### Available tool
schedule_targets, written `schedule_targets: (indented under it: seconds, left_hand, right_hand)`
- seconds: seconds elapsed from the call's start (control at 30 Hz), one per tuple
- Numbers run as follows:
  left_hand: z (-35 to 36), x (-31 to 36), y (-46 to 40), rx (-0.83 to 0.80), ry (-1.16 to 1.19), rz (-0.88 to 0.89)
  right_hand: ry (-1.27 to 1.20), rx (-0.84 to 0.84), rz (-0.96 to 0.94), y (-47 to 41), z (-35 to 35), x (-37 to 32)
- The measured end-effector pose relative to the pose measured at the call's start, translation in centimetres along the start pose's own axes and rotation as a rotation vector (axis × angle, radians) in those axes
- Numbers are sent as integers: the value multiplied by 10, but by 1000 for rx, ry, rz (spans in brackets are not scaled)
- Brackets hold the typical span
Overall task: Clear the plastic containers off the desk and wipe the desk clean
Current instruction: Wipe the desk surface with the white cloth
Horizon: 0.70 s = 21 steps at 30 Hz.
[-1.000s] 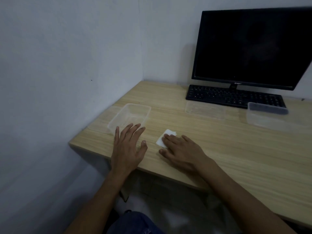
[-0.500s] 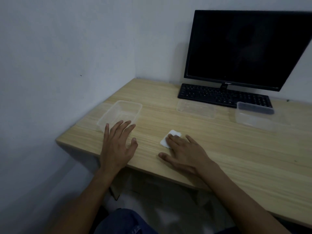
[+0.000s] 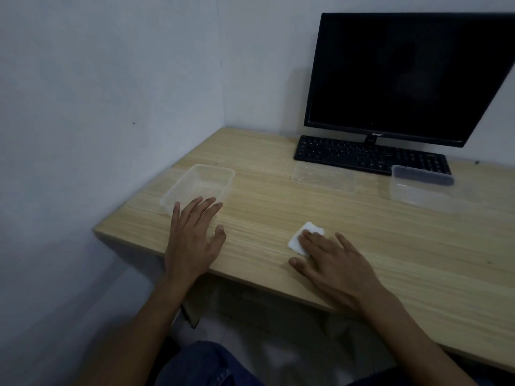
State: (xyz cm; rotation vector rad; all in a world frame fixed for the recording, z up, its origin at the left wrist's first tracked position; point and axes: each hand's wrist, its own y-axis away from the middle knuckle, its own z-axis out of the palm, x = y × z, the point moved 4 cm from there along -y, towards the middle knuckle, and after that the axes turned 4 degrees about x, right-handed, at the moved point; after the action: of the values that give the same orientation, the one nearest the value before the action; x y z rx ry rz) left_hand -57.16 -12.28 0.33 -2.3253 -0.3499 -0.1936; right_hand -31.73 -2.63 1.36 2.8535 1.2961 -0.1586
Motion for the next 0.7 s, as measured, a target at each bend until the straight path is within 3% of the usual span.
schedule_targets:
  seconds: [0.23,0.53,0.7]
  left_hand:
    - [-1,1,0,-3,9,5]
    - [-1,1,-1,-22,3,-9]
    - [-2,0,-1,-18,5,-11]
  right_hand:
    - [9,-14,141,28,-8,40]
    - [-43,21,-12,-37,1,-24]
    - [-72,25,-5,-23,5,-22]
